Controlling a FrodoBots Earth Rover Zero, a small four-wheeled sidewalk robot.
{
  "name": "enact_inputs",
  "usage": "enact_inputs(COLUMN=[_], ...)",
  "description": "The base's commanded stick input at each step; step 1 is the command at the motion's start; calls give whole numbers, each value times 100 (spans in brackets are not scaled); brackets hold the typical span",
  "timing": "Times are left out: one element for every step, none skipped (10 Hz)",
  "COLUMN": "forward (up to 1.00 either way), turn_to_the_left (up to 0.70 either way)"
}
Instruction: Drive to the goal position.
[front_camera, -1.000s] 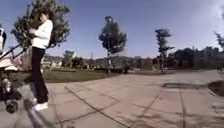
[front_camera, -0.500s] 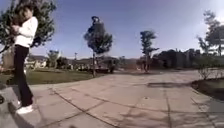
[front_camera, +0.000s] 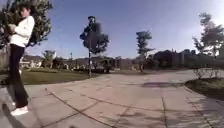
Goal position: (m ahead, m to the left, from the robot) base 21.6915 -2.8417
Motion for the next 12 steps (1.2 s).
enact_inputs(forward=[0, 0, 0, 0, 0, 0, 0, 0, 0, 0, 0, 0], turn_to_the_left=[0, -2, -21, -70, -70, -70, -70, -70, -70, -70, -70, -70])
